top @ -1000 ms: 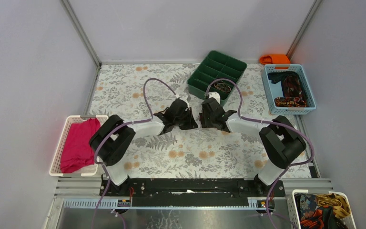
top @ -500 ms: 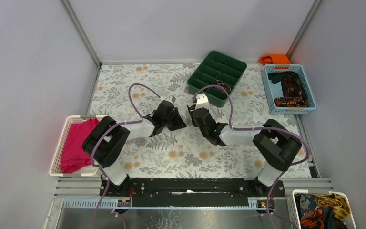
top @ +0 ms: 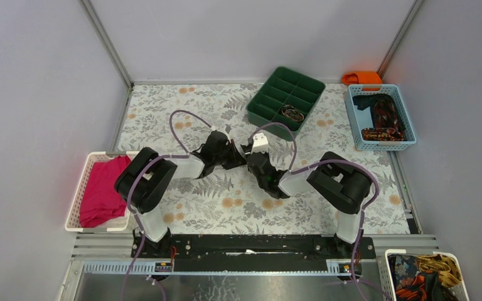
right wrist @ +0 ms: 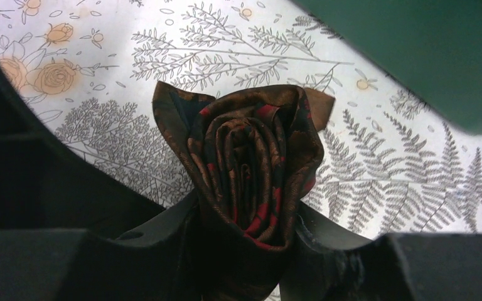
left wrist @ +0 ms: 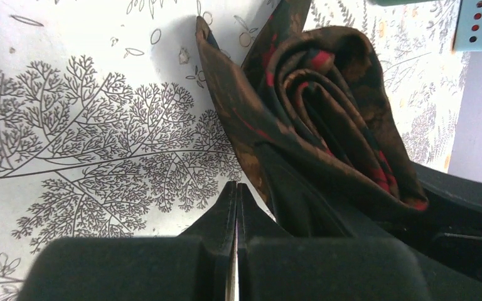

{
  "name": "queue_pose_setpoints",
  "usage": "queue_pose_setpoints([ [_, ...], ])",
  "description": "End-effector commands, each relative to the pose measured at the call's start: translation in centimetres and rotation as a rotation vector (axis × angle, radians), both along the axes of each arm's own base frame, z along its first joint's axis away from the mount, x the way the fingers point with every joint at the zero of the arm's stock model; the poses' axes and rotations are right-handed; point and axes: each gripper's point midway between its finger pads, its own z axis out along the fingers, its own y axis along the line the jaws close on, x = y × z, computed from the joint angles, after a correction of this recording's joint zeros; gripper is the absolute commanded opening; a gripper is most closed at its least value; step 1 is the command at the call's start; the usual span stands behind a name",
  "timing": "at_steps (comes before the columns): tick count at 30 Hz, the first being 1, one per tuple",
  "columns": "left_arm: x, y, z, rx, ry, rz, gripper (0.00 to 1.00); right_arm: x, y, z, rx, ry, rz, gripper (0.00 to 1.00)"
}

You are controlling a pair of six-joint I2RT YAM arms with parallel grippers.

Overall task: Roll the ties
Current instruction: Pick up the tie at the center of the board.

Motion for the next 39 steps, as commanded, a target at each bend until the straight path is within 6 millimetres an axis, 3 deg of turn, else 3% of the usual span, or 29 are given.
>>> queue_pose_setpoints([
  [1,0.9,-1.0,0.2,-0.056,-0.019,-0.024,0.0,-1.3,-0.4,0.4,0.126,-0.032,-0.063,0.0],
  [5,1.2,-1.2,-0.2,-0.045,-0.012,-0.024,0.0,-3.2,-1.5,-0.7,0.234,-0.018,-0.098,0.0],
  [13,1.8,-1.4,-0.9,-0.021,-0.002,-0.034,0.0,-6.1,-1.5,-4.0,0.199,0.069,-0.12,0.05],
  [17,1.9,-1.6,-1.4,-0.017,0.008,-0.038,0.0,-7.0,-1.3,-5.4,0.167,0.164,-0.129,0.3],
  [23,1.7,-1.5,-1.8,-0.012,0.021,-0.045,0.0,-9.0,-0.3,-7.0,0.142,0.317,-0.077,0.51],
  [29,1.3,-1.3,-2.1,-0.003,0.03,-0.049,0.0,-10.6,0.5,-7.3,0.145,0.416,-0.016,0.67],
  [34,1.0,-1.4,-2.4,-0.007,0.038,-0.06,0.0,-11.6,1.5,-6.2,0.141,0.477,0.038,0.72],
  [39,0.8,-1.5,-2.3,-0.017,0.041,-0.069,0.0,-12.3,2.1,-4.9,0.116,0.54,0.058,0.72],
])
